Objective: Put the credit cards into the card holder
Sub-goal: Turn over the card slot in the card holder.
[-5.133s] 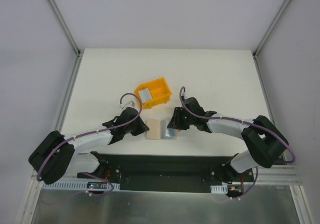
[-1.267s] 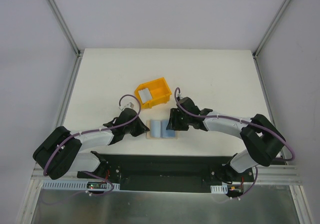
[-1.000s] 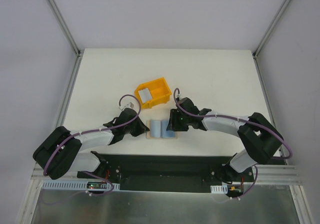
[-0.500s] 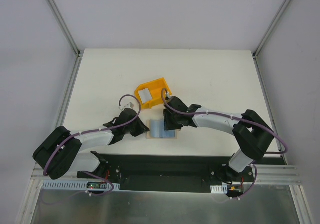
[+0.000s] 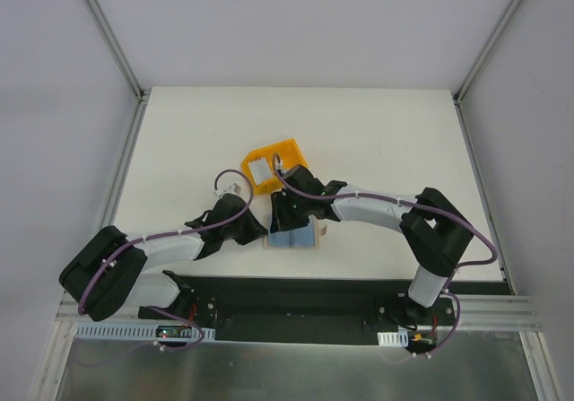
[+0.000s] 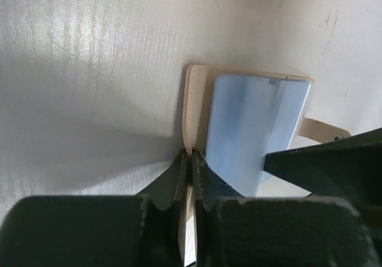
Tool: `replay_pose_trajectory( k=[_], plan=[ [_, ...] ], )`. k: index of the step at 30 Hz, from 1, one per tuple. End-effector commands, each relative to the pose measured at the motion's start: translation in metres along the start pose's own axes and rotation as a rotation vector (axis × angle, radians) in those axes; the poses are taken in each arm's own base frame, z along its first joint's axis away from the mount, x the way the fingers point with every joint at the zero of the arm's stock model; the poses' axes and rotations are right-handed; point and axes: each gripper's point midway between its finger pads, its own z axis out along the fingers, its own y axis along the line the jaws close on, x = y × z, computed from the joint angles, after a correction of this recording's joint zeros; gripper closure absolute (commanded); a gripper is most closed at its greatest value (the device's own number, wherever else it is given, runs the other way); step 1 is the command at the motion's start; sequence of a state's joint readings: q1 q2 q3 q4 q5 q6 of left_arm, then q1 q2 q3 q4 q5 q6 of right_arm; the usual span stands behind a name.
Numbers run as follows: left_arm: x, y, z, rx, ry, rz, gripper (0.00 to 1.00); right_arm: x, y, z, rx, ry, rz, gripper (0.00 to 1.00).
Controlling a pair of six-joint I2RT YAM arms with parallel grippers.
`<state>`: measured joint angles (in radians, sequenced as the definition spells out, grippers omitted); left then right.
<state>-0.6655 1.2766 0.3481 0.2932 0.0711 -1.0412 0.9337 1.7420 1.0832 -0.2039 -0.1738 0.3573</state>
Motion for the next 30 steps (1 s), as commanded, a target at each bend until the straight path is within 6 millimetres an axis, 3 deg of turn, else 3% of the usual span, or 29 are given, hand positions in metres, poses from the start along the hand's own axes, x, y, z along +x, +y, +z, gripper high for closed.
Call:
replay_pose_trajectory(
  k=[1, 6, 12, 16, 21, 30],
  plan=[
    [0.003, 0.008, 0.001, -0.019, 0.006, -0.006, 1.00, -0.024, 0.056, -0.012, -0.235, -0.037, -0.068, 0.53],
    [-0.001, 0.009, 0.000, -0.023, -0.003, 0.001, 0.98, -0.031, 0.053, -0.025, -0.228, -0.084, -0.090, 0.51],
    [-0.006, 0.008, -0.004, -0.034, -0.022, 0.038, 0.92, -0.043, 0.010, -0.034, -0.101, -0.142, 0.004, 0.51],
    [-0.010, 0.003, -0.006, -0.018, -0.035, 0.062, 1.00, -0.031, -0.027, -0.036, 0.029, -0.124, 0.084, 0.51],
    [-0.008, -0.001, -0.005, -0.001, -0.019, 0.083, 1.00, -0.008, -0.047, -0.041, 0.106, -0.098, 0.126, 0.50],
    [-0.008, -0.001, -0.005, 0.006, -0.021, 0.082, 1.00, 0.002, -0.055, -0.044, 0.128, -0.094, 0.155, 0.49]
  ],
)
